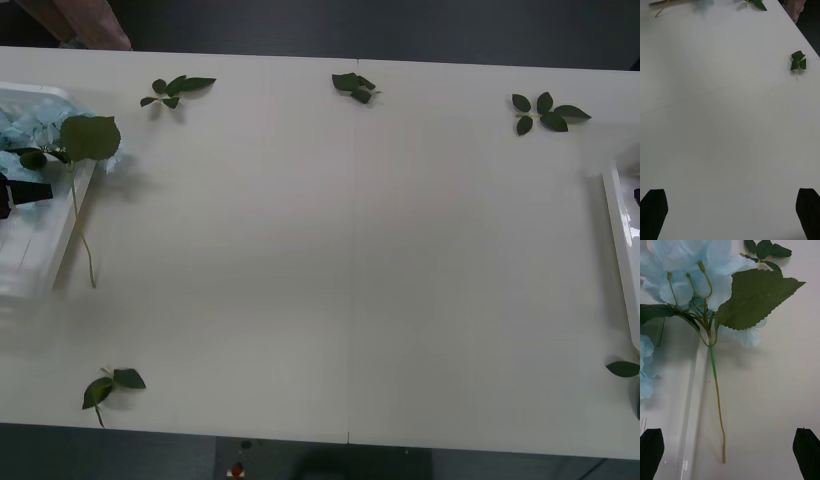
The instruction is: Put the red flowers into the right box and the blue flowers into the left box
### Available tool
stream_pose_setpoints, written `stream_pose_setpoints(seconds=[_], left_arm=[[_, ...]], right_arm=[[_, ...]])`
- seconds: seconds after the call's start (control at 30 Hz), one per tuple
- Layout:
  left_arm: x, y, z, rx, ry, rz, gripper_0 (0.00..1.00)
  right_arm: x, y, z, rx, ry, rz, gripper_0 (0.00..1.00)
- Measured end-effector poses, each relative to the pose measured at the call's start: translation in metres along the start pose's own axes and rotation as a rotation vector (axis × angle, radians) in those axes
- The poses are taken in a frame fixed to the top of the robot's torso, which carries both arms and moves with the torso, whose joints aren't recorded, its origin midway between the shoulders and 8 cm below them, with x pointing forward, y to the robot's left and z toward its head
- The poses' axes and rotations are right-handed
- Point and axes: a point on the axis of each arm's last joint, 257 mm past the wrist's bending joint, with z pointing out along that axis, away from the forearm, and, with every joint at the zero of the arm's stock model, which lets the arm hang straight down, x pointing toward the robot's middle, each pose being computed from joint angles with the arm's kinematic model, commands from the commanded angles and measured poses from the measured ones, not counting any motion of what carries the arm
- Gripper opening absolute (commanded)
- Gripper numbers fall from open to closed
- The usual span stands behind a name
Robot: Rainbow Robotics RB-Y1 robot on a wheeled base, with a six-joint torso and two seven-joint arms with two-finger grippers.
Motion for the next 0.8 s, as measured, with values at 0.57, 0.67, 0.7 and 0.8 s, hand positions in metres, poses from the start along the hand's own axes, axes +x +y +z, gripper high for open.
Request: stream_pose_setpoints(seconds=[0.57,0.67,0.7,0.8], left_arm=[[-0.046,-0.047,-0.01,-0.063,0.049,-0.035,1.0],[-0.057,-0.089,-0.011,-0.02,0.028,0.052,1.0],[-0.058,-0.102,-0.013,0.001,0.021,0.077,1.0],[-0.066,-0.144,-0.019,0.068,-0.019,0.149,1.0]], right_arm=[[0.0,0.0,0.0,0.0,0.0,-0.001,1.0],[0.0,0.0,0.0,0.0,0.0,-0.001,1.0],[0.0,0.0,0.0,0.0,0.0,-0.001,1.0],[0.0,0.0,0.0,0.0,0.0,-0.001,1.0]])
